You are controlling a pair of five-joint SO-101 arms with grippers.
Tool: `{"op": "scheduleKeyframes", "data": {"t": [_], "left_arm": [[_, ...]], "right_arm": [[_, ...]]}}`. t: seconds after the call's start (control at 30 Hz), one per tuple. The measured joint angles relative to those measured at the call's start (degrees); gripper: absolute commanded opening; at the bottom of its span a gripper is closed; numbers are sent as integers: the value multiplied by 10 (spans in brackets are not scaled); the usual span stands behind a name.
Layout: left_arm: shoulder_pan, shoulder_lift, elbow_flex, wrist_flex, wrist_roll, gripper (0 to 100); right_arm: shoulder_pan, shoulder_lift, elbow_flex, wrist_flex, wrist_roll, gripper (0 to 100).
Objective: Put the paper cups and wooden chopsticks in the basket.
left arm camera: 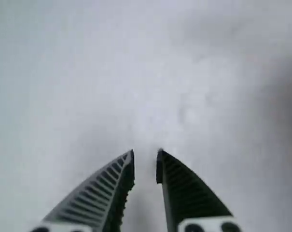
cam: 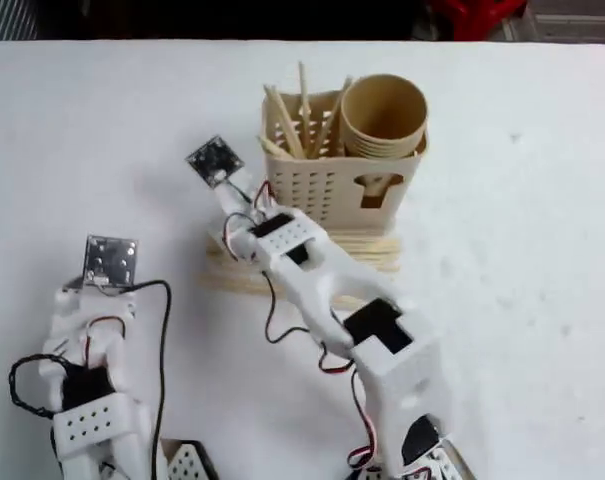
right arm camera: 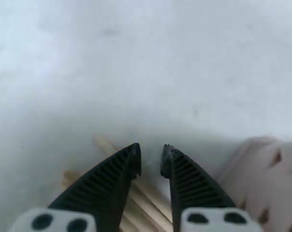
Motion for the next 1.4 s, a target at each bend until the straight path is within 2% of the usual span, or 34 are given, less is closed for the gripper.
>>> {"op": "scheduleKeyframes", "data": {"t": [0.3, 0.43, 0.63, 0.9, 1.13, 1.33, 1.4], "left_arm": [[0, 0, 0, 0, 0, 94], [0, 0, 0, 0, 0, 94], [1, 0, 0, 0, 0, 94], [1, 0, 0, 0, 0, 94], [19, 0, 0, 0, 0, 94], [30, 0, 0, 0, 0, 94], [33, 0, 0, 0, 0, 94]], "right_arm": [[2, -47, -17, 240, 0, 86], [3, -70, -7, 316, 2, 42], [4, -151, 73, 311, 2, 39], [10, -390, 229, 301, 8, 39], [24, -525, 270, 364, 138, 45], [54, -477, 275, 338, 265, 211], [57, -439, 266, 320, 299, 213]]}}
